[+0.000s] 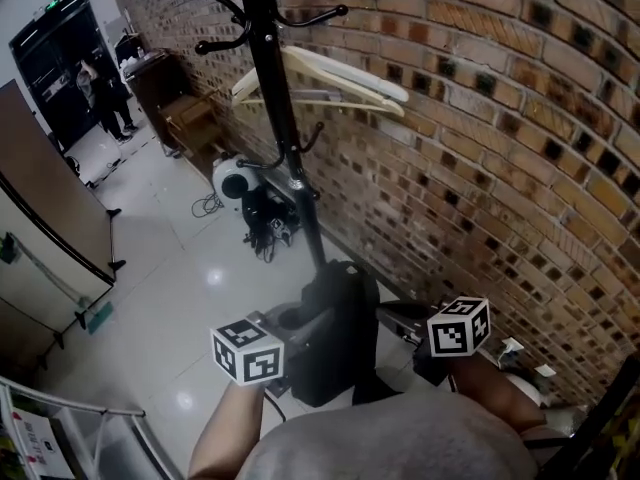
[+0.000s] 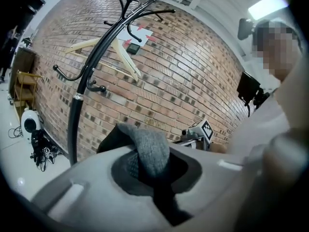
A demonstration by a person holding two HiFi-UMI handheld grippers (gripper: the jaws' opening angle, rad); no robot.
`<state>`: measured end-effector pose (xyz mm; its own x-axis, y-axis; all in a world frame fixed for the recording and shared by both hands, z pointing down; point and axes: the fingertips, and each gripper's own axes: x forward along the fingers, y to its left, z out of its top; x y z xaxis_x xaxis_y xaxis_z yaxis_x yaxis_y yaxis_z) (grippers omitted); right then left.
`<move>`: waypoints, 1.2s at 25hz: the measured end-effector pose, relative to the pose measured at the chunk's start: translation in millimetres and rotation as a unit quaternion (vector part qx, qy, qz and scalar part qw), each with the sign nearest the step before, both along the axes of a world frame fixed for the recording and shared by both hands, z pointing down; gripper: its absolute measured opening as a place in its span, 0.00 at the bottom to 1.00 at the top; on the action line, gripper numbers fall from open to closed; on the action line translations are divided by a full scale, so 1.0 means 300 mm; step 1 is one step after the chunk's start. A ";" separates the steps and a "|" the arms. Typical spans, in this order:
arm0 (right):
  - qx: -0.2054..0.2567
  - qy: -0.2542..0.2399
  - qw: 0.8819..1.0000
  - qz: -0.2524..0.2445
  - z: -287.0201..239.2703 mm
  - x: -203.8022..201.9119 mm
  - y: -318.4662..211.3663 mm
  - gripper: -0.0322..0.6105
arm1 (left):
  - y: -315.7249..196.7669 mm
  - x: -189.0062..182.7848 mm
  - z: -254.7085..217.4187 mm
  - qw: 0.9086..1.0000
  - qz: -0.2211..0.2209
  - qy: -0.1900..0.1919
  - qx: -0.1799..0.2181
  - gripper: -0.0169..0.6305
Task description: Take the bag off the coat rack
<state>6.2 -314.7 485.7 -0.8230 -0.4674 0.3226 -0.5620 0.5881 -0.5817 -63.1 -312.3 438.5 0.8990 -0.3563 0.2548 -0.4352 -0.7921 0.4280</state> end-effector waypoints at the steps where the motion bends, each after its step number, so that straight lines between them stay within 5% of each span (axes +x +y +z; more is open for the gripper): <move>1: 0.002 0.003 1.000 -0.001 -0.006 -0.006 0.036 0.05 | 0.040 -0.005 0.013 1.000 0.001 0.001 -0.004 0.05; 10: 0.009 0.016 1.000 -0.021 -0.050 -0.058 0.240 0.05 | 0.358 -0.025 0.107 0.999 0.007 0.012 -0.050 0.05; 18: 0.008 0.008 0.999 -0.033 -0.033 -0.069 0.291 0.05 | 0.493 0.000 0.110 0.998 0.022 0.004 -0.051 0.05; 30: 0.009 -0.015 1.000 0.000 -0.031 0.101 0.607 0.05 | 0.733 0.097 0.099 0.999 -0.002 -0.020 -0.045 0.05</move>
